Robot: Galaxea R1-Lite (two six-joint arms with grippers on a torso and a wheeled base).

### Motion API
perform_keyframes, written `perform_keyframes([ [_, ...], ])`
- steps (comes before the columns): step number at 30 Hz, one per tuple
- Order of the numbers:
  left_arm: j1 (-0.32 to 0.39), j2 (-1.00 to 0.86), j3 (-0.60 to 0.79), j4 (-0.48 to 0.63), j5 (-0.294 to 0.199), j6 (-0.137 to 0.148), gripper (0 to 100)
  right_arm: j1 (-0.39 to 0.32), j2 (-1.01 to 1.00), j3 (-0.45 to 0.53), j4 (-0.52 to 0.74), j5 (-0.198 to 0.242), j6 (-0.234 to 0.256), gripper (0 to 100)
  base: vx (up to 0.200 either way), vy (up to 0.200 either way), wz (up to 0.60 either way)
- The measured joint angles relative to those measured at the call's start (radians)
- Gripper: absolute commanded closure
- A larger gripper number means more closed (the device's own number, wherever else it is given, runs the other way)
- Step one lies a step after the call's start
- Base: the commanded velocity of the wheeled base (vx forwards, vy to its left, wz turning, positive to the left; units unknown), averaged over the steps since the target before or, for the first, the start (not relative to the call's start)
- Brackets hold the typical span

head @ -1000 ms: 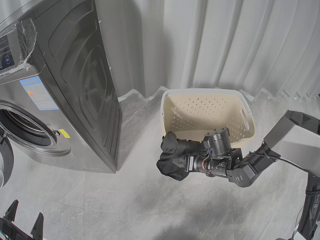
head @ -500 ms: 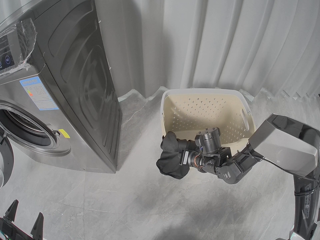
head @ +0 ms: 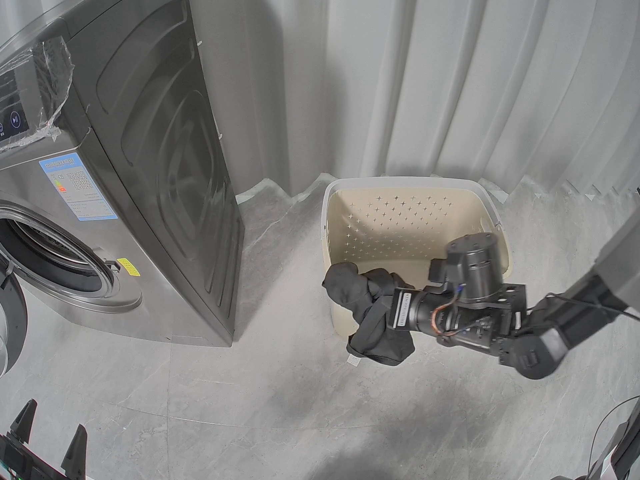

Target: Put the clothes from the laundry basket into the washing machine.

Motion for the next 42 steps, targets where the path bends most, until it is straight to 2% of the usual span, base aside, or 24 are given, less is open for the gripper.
perform_keyframes([
  [4,0.0,0.0,0.0,0.0,0.0,0.002,0,0.016,-0.178,0.102,-0.015,0.021,-0.033,100,0.0,0.0,0.0],
  [8,-0.001,0.0,0.0,-0.001,0.0,0.013,0,0.029,-0.373,0.184,-0.022,0.068,-0.079,100,0.0,0.0,0.0],
  [13,0.0,0.0,0.0,-0.002,-0.001,0.024,0,0.057,-0.596,0.265,-0.027,0.136,-0.18,100,-0.12,0.0,0.0],
  [16,0.0,0.0,0.0,-0.002,-0.001,0.027,0,0.077,-0.673,0.302,-0.029,0.16,-0.221,100,-0.2,0.0,0.0],
  [22,0.001,0.0,0.0,-0.002,-0.002,0.019,0,0.09,-0.745,0.325,-0.033,0.164,-0.249,100,-0.2,0.0,0.0],
  [28,0.001,0.0,0.0,-0.001,-0.002,0.015,0,0.101,-0.768,0.332,-0.036,0.169,-0.26,100,0.0,0.0,0.0],
  [34,-0.001,0.0,0.0,-0.001,-0.002,0.014,0,0.131,-0.774,0.352,-0.043,0.187,-0.264,100,0.0,0.2,0.0],
  [42,-0.001,0.0,0.0,-0.001,-0.002,0.011,0,0.131,-0.774,0.357,-0.044,0.185,-0.264,100,0.0,0.2,0.0],
])
